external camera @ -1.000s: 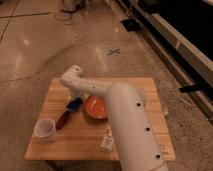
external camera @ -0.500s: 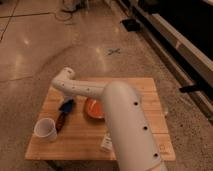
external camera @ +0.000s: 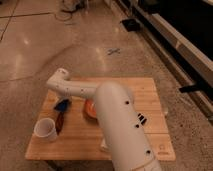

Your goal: Wipe the white sponge on the table

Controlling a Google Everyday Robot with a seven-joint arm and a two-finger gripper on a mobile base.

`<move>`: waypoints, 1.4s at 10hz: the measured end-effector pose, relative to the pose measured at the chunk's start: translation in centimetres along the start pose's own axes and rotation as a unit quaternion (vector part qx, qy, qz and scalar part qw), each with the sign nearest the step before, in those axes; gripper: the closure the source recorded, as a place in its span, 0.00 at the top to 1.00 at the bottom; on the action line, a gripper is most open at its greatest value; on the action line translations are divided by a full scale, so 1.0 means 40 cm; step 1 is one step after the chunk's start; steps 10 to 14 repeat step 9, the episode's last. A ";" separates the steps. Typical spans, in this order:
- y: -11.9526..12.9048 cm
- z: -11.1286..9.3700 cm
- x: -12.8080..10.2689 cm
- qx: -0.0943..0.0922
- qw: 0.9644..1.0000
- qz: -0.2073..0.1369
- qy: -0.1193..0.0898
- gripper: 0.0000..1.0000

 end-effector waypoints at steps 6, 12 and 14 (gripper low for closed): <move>0.038 0.036 0.087 -0.016 0.999 0.047 0.010 0.74; 0.049 0.040 0.091 -0.016 0.999 0.050 0.009 0.78; 0.049 0.040 0.091 -0.016 0.999 0.050 0.009 0.78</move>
